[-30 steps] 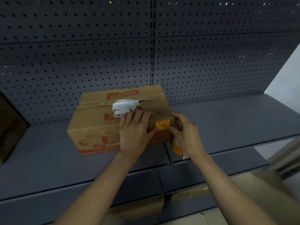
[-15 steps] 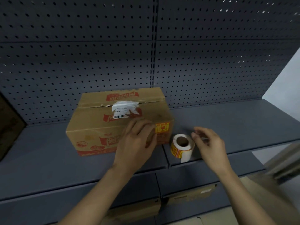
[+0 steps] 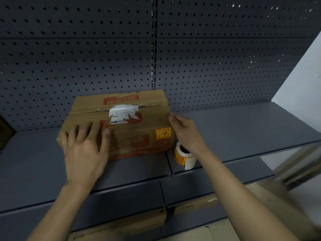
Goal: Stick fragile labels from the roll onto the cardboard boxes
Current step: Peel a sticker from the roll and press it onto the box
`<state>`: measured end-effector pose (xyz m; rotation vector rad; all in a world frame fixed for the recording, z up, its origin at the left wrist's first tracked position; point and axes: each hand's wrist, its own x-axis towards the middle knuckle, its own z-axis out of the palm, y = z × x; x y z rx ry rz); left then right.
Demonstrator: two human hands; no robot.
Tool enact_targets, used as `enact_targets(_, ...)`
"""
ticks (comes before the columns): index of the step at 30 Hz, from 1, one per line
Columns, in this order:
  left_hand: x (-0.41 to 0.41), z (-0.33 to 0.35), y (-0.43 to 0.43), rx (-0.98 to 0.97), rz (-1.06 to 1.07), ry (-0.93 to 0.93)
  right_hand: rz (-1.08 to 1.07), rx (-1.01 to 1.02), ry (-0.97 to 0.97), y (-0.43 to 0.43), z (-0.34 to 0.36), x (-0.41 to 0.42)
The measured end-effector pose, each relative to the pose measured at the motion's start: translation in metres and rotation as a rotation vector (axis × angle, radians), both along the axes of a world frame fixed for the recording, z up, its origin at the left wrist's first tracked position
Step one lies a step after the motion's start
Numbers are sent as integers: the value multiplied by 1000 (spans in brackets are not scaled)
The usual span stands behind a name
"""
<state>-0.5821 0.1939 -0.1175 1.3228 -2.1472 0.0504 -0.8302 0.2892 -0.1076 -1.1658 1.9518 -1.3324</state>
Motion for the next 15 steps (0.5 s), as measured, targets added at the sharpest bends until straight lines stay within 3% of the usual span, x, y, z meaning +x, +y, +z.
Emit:
enact_targets(6, 15, 6, -6, 52, 27, -13, -33, 57, 82, 18, -8, 23)
enact_targets(12, 38, 27, -6, 205, 62, 32, 144, -51, 239, 56, -9, 68)
enact_targets(15, 45, 34, 0, 253, 64, 62, 99, -82, 493, 63, -12, 85)
